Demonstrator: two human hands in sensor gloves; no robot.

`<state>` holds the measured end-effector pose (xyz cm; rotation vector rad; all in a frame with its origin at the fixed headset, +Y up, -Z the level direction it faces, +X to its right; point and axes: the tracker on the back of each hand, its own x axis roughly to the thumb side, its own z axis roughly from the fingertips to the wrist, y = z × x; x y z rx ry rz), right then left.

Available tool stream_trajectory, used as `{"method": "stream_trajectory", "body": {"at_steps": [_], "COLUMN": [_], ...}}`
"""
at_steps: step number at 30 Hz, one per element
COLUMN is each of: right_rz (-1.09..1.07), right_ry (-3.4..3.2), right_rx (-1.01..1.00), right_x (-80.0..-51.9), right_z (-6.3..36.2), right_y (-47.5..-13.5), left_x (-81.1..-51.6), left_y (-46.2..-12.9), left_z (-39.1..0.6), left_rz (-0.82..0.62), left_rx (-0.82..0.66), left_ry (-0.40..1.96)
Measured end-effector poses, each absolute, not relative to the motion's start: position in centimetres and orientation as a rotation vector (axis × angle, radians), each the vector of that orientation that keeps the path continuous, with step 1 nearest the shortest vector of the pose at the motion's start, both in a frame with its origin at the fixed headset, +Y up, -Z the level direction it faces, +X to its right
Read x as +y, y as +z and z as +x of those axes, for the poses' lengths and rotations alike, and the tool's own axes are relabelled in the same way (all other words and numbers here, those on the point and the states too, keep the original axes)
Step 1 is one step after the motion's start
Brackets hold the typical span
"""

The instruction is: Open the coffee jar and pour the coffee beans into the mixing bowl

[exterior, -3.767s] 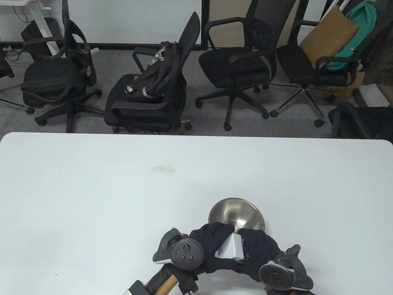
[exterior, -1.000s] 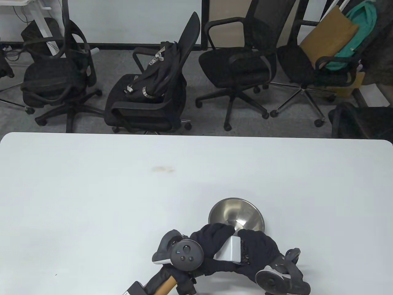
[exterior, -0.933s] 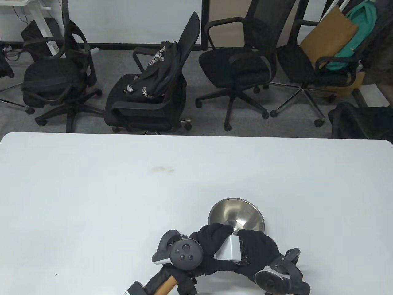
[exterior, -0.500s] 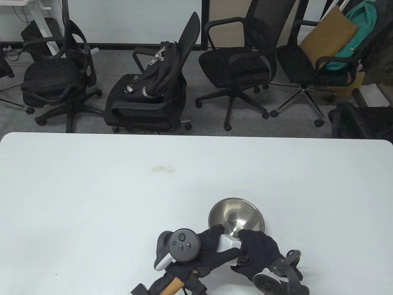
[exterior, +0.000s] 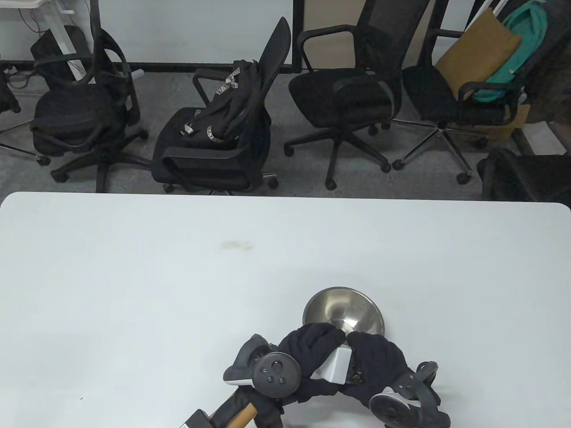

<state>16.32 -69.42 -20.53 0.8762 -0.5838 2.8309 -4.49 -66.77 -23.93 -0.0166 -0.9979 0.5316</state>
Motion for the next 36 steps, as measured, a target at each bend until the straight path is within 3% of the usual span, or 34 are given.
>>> {"method": "stream_trajectory", "body": {"at_steps": [6,9,12,15,18,28,36], "right_rz": [0.814,0.778,0.760,0.757,0.758,0.754,0.754], "right_ry": [2.810,2.793,2.784,2.781,2.783,2.790,2.794], "right_rx": [-0.590,-0.589,-0.588,-0.584,-0.580,-0.571,-0.568], "right_x": [-69.2,-69.1,-69.1,-69.1,-69.1,-69.1,-69.1], "right_z": [17.1,17.6,17.9,17.9,17.9,18.1,18.1], "right_y": [-20.9,-21.1,-21.2,-21.2,-21.2,-21.3,-21.3], "left_x": [-65.5,-64.8,-64.8,-66.2,-68.3,-73.3,-75.3], "left_y": [-25.3,-26.3,-27.4,-29.1,-30.8,-33.0,-33.4], "left_z": [-7.0,-8.8,-10.5,-12.1,-14.0,-19.6,-23.3], "left_rz": [-0.042,-0.040,-0.042,-0.107,-0.199,-0.396,-0.536], "left_rx": [-0.946,-0.827,-0.619,-0.437,-0.300,0.004,0.190], "left_ry": [0.653,0.579,0.381,0.221,0.216,0.086,0.057]}}
